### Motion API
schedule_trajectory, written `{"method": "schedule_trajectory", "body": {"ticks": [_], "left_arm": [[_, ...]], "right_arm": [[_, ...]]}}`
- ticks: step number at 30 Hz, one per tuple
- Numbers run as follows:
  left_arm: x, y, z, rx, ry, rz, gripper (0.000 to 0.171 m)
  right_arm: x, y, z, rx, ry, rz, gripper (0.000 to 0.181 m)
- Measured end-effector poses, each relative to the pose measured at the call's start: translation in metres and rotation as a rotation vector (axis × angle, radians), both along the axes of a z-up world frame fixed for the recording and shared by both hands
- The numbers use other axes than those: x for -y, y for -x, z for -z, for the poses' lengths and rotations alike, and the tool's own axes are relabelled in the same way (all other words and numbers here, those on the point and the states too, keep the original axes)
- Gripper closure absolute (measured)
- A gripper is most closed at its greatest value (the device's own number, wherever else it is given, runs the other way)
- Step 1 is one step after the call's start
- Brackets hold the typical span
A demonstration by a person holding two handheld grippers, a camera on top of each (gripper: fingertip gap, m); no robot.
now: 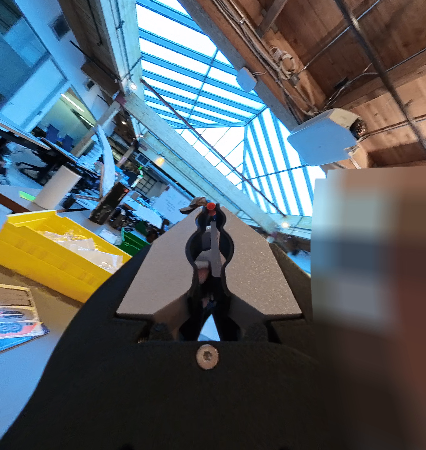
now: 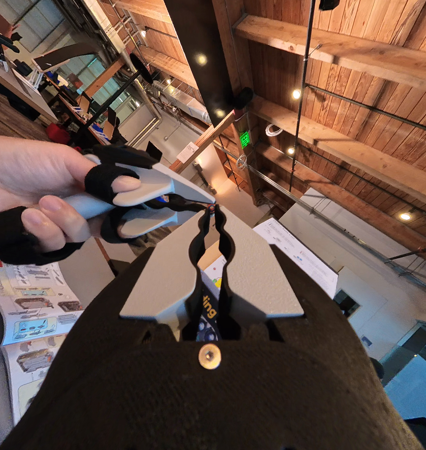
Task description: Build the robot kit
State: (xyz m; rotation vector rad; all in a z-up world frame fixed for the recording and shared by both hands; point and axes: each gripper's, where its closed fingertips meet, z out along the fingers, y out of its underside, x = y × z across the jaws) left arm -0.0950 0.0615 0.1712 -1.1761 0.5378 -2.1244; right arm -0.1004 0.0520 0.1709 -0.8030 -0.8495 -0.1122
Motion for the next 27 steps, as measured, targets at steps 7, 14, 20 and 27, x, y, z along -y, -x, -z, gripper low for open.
{"method": "schedule_trajectory", "body": {"ticks": [7, 14, 20, 27], "left_arm": [[-0.003, -0.009, 0.009, -0.076, -0.032, -0.068, 0.166], [-0.006, -0.006, 0.008, -0.028, 0.021, -0.023, 0.167], [-0.013, 0.001, 0.006, 0.001, 0.056, -0.022, 0.167], [-0.023, 0.036, -0.004, -0.065, -0.046, -0.137, 0.167]], "right_arm": [[-0.007, 0.002, 0.003, 0.015, 0.068, 0.003, 0.178], [-0.009, 0.0, 0.006, 0.021, 0.095, -0.024, 0.179], [-0.015, -0.01, 0.004, -0.277, 0.42, -0.39, 0.18], [-0.015, -0.016, 0.107, -0.116, 1.269, -0.593, 0.179]]}}
